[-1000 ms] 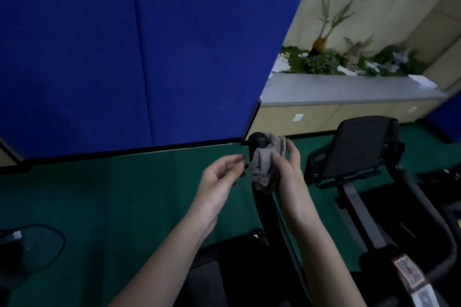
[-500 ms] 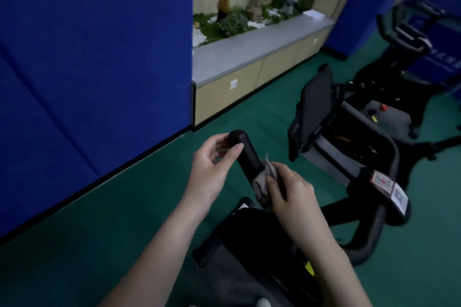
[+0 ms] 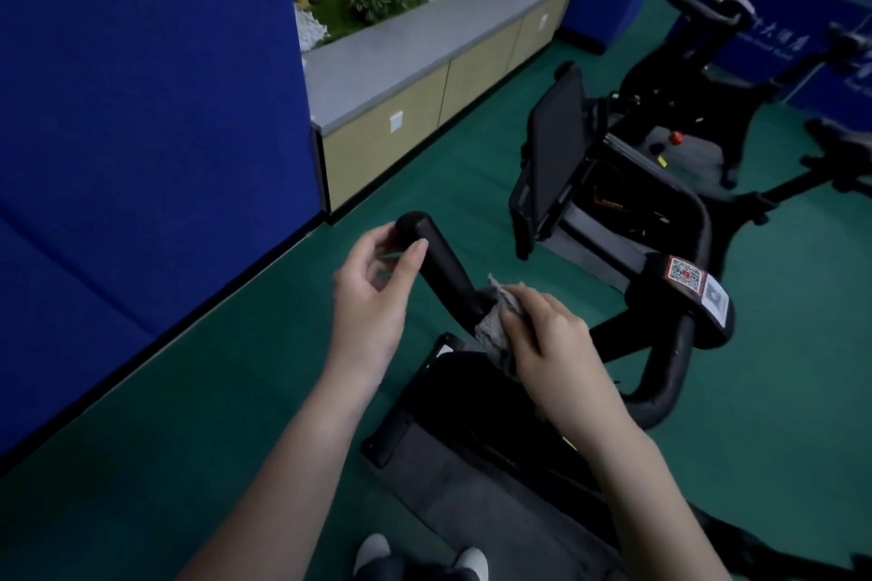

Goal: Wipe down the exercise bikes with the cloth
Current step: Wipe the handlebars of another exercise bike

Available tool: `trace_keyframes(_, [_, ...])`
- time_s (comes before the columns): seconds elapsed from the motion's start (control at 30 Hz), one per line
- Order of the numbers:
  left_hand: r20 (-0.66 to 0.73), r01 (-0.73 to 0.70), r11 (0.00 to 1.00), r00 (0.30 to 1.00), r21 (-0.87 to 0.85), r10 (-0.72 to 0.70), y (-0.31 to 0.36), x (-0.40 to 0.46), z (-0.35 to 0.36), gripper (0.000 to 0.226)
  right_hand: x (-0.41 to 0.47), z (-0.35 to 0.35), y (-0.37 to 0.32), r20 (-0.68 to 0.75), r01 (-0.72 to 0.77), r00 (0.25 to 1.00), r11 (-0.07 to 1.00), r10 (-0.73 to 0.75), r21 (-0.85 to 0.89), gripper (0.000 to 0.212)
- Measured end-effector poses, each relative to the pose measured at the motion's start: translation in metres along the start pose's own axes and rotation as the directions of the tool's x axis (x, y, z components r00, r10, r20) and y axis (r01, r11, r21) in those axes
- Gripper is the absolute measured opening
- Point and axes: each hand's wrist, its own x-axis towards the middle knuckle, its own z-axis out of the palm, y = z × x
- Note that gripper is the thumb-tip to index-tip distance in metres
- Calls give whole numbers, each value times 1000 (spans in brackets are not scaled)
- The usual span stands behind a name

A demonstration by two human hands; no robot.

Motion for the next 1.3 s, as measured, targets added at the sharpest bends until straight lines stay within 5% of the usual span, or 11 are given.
trace_keyframes(0.1, [-33, -185, 916, 977, 356, 210, -5, -8, 2, 48, 8, 10, -7, -3, 32, 999, 999, -32, 37, 33])
trace_keyframes(0.23, [198, -523, 434, 775, 734, 600, -7, -6, 4, 39, 8, 6, -1, 37, 32, 999, 997, -35, 77, 32])
trace_keyframes(0.33, [448, -648, 169, 668, 743, 594, -5, 4, 8, 27, 21, -8, 7, 173, -65, 984, 983, 34, 172, 24])
trace_keyframes(0.43, [558, -660, 0, 635, 752, 535, -1, 16, 8, 29, 50, -4, 5, 311, -131, 950, 950, 38, 284, 22])
trace_keyframes(0.53, [585, -683, -31, 600, 730, 546, 1, 26, 8, 29, 70, 1, -1, 519, -395, 854, 686, 29, 611, 21])
trace_keyframes(0.6, [583, -690, -27, 590, 724, 559, 1, 29, 9, 29, 77, -2, -3, 664, -560, 748, 548, 11, 622, 24])
trace_keyframes(0.67, [575, -687, -33, 580, 726, 577, 0, 28, 9, 29, 80, -4, 0, 737, -619, 675, 520, -30, 589, 25])
trace_keyframes(0.87, [556, -695, -30, 549, 719, 624, -6, 29, 9, 28, 68, -5, 25, 710, -543, 701, 598, -63, 590, 25])
trace_keyframes(1.07, [511, -688, -3, 537, 726, 671, -10, 32, 11, 28, 54, -17, 32, 558, -131, 829, 957, -37, 258, 24])
trace_keyframes(1.3, [452, -662, 13, 526, 749, 721, -14, 31, 16, 27, 35, -18, 25, 460, 88, 877, 987, -142, 136, 34])
